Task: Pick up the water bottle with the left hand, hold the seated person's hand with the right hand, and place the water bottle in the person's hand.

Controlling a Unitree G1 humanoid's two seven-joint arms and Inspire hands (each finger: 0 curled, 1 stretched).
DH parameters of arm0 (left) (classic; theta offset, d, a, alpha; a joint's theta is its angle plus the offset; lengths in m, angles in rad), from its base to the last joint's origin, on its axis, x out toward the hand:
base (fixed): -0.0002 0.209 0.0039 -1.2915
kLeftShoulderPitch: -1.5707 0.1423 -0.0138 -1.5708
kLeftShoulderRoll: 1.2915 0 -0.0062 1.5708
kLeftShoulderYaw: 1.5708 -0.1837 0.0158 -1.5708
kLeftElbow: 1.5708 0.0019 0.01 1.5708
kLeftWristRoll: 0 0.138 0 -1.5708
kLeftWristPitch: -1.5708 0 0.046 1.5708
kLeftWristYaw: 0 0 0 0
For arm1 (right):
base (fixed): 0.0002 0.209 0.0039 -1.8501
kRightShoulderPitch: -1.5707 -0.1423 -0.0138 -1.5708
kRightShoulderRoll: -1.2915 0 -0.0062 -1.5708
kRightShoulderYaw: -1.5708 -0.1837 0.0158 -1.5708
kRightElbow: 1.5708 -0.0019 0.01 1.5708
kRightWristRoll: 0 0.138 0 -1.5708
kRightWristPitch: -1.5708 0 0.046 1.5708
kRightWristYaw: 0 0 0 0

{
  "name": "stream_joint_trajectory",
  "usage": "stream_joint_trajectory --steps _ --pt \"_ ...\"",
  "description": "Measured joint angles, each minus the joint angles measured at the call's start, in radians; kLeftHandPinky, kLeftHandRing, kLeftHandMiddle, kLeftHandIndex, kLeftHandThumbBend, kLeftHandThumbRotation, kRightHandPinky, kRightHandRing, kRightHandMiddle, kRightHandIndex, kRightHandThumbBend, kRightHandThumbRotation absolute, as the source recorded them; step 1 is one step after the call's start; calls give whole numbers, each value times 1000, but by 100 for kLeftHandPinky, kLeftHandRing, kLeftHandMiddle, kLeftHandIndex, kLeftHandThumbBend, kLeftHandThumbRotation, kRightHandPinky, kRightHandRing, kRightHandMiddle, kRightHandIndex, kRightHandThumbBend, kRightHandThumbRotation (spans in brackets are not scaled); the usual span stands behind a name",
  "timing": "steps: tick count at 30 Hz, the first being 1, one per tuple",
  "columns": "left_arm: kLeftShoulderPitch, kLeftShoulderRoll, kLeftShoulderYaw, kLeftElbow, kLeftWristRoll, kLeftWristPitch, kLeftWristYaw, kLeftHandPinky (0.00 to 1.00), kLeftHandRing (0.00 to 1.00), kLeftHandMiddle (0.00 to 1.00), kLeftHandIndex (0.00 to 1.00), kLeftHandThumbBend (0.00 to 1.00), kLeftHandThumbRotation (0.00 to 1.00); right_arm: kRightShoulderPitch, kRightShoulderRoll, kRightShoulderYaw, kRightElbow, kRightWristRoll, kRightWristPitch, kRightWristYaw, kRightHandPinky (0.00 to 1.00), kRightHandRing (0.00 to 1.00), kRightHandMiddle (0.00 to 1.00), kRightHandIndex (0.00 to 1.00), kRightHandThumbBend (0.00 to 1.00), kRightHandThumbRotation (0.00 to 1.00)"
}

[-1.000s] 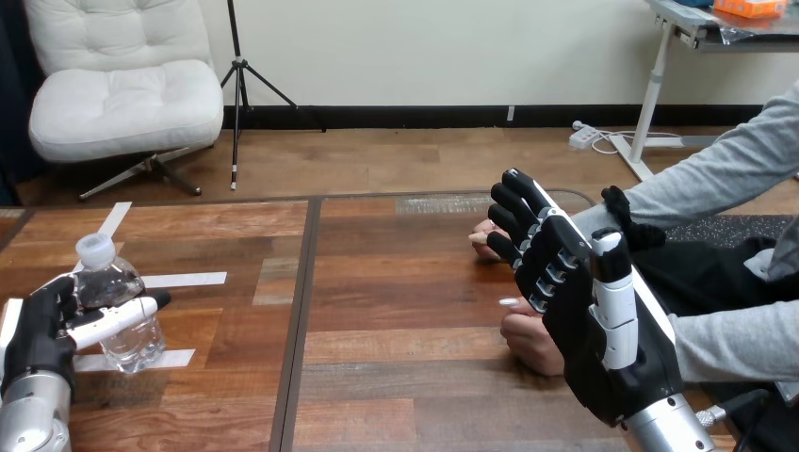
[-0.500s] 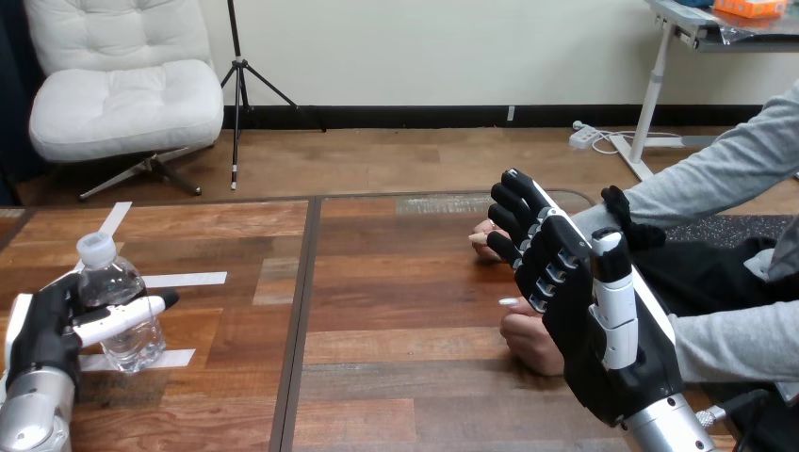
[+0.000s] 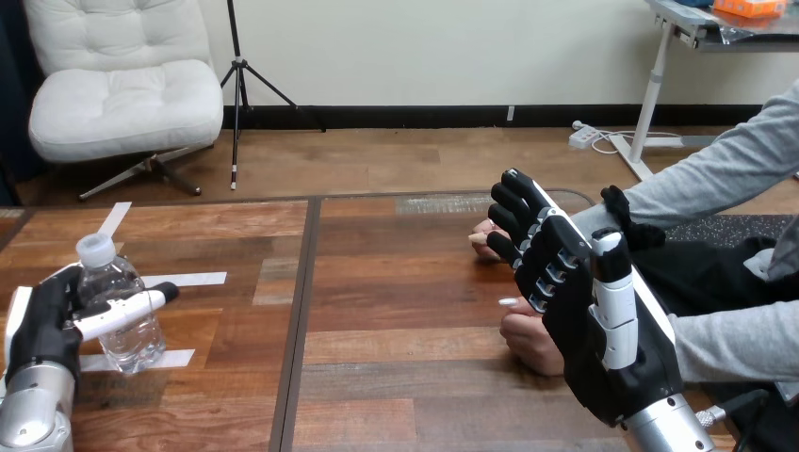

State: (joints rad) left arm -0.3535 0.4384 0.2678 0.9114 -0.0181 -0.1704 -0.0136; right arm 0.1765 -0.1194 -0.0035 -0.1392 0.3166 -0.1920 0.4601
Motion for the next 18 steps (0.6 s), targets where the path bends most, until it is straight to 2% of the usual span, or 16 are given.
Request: stream_joint_trajectory --steps 7,18 --pt "4 0 0 0 9 -18 36 48 52 54 53 73 0 0 0 0 0 0 0 0 100 100 98 96 82 100" --pt "8 0 0 1 9 -42 72 44 47 50 50 71 0 0 0 0 0 0 0 0 100 100 98 96 82 100"
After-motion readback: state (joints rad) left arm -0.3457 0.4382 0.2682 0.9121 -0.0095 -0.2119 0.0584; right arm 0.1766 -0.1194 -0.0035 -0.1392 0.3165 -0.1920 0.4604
